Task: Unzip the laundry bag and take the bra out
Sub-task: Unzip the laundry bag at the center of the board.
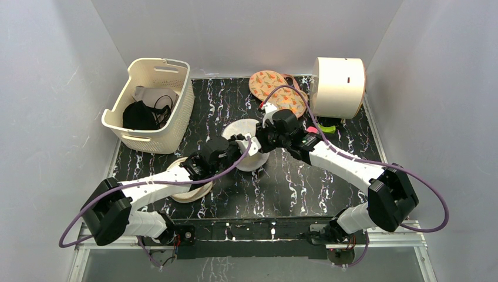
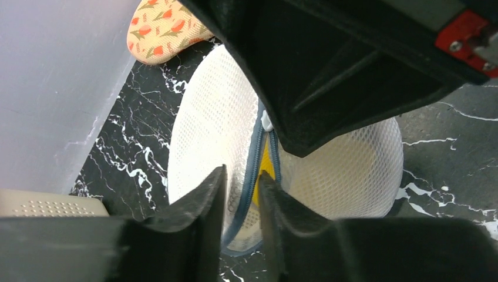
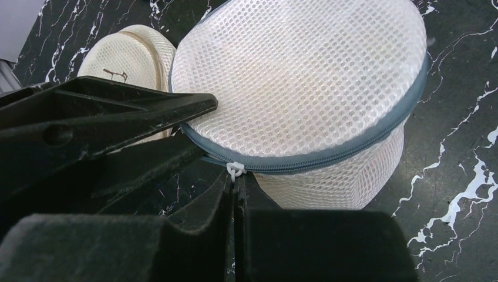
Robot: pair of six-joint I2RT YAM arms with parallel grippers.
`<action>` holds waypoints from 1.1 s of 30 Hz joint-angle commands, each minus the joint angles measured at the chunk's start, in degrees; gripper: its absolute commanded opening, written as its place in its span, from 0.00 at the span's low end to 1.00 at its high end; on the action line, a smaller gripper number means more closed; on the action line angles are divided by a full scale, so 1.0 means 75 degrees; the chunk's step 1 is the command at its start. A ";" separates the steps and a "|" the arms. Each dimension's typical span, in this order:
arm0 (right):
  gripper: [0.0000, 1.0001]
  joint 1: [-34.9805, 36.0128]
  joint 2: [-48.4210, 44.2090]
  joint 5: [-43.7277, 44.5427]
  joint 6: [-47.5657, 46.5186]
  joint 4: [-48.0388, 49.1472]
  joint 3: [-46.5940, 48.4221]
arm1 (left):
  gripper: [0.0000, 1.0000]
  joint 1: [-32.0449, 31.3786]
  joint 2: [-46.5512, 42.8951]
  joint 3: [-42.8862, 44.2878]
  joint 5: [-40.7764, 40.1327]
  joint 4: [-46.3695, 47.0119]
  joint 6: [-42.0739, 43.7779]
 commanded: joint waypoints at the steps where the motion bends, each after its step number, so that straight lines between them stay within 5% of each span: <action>1: 0.00 0.0010 -0.0378 0.0114 0.0044 0.0363 0.0283 | 0.18 -0.0041 0.0013 0.0291 0.0031 -0.0086 0.0030; 6: 0.00 0.0009 -0.0390 0.0447 -0.0049 0.0296 0.0217 | 0.00 -0.0045 -0.0060 0.0258 -0.0124 -0.0015 0.0141; 19: 0.00 -0.0776 -0.0575 0.1743 -0.0472 -0.0438 0.0273 | 0.00 -0.0054 -0.0691 -0.0147 -0.0668 0.0659 0.0551; 28: 0.00 -0.1496 -0.0223 0.1374 -0.0598 -0.0437 0.0315 | 0.00 -0.0116 -0.1455 -0.0582 -0.1056 0.1482 0.0753; 33: 0.00 -0.1501 -0.0307 0.0116 -0.0847 -0.0227 0.0239 | 0.00 -0.0114 -0.1605 -0.0599 -0.0991 0.1403 0.0761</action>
